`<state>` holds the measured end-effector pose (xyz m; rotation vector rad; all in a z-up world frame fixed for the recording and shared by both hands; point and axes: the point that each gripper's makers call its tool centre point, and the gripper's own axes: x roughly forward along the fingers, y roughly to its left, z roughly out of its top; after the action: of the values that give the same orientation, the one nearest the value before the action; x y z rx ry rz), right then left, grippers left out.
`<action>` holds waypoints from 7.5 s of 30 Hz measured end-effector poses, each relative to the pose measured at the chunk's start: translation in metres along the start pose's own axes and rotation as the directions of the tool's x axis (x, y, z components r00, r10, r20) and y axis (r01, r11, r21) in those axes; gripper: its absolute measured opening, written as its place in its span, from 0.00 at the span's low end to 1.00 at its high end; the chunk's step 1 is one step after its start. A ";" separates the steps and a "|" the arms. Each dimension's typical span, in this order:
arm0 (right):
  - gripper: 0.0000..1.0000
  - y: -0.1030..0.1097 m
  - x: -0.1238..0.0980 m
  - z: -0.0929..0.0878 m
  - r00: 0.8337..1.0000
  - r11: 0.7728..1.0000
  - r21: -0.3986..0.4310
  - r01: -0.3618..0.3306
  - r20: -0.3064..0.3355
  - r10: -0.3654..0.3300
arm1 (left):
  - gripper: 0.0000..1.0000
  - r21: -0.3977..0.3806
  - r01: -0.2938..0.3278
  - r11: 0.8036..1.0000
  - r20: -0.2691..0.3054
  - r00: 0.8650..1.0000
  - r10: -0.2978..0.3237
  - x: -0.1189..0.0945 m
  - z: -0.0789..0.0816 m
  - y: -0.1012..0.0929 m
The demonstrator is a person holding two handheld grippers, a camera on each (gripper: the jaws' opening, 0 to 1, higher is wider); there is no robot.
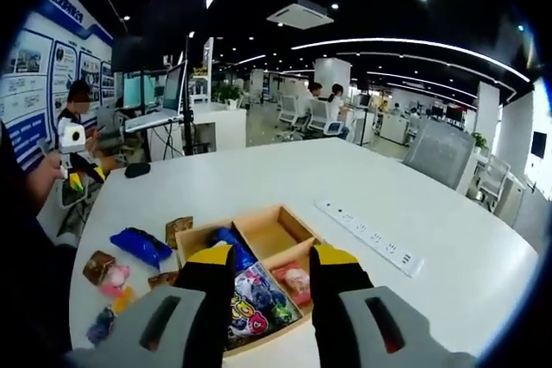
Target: Pick up the scattered marshmallows, QQ candies, Oreo cookies, and mixed nuts on the table and sort them into separate containers
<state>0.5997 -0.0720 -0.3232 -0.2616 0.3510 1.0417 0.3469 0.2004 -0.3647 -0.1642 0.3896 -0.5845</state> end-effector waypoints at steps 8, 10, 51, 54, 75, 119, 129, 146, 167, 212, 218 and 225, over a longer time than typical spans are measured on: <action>0.30 0.007 -0.010 -0.003 1.000 1.000 0.017 -0.005 0.025 0.004 | 0.40 0.008 0.003 1.000 0.019 1.000 -0.003 -0.001 0.002 -0.001; 0.30 0.013 -0.013 -0.003 0.999 1.000 0.022 -0.006 0.032 0.006 | 0.40 0.008 0.006 1.000 0.021 1.000 -0.006 -0.001 0.002 -0.001; 0.30 0.048 -0.062 -0.023 0.993 0.999 0.029 0.022 0.118 -0.025 | 0.42 0.004 -0.009 1.000 0.038 0.999 0.008 -0.008 0.004 0.003; 0.30 0.050 -0.064 -0.027 0.991 0.999 0.038 0.026 0.128 -0.030 | 0.42 0.006 -0.006 1.000 0.039 0.999 0.006 -0.008 0.005 0.002; 0.30 0.075 -0.096 -0.035 0.983 0.997 0.051 0.057 0.171 -0.065 | 0.43 0.020 0.005 1.000 0.059 0.998 -0.007 -0.011 0.010 -0.006; 0.29 0.127 -0.141 -0.110 0.992 0.990 0.109 0.086 0.080 -0.095 | 0.44 0.126 0.113 0.986 -0.034 0.993 -0.109 0.003 0.005 -0.033; 0.29 0.127 -0.145 -0.122 0.995 0.989 0.119 0.088 0.043 -0.094 | 0.44 0.246 0.221 0.944 -0.161 0.970 -0.184 0.012 -0.005 -0.049; 0.29 0.135 -0.147 -0.133 0.998 0.992 0.112 0.063 0.012 -0.065 | 0.44 0.425 0.430 0.797 -0.396 0.880 -0.263 0.036 -0.035 -0.085; 0.30 0.140 -0.153 -0.137 0.999 0.994 0.104 0.044 -0.005 -0.043 | 0.47 0.460 0.579 0.673 -0.547 0.782 -0.299 0.060 -0.053 -0.098; 0.29 0.143 -0.156 -0.140 0.999 0.988 0.145 0.045 -0.003 -0.045 | 0.48 0.433 0.851 0.298 -0.834 0.503 -0.226 0.091 -0.096 -0.123; 0.29 0.144 -0.155 -0.141 0.999 0.988 0.149 0.041 -0.003 -0.041 | 0.48 0.431 0.859 0.276 -0.845 0.491 -0.212 0.098 -0.096 -0.121; 0.29 0.141 -0.156 -0.141 0.999 0.987 0.156 0.045 0.000 -0.046 | 0.48 0.407 0.880 0.246 -0.870 0.456 -0.190 0.100 -0.103 -0.114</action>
<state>0.3825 -0.1803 -0.3956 -0.1270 0.4197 0.9644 0.3245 0.0454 -0.4601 1.0178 0.7200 -1.6234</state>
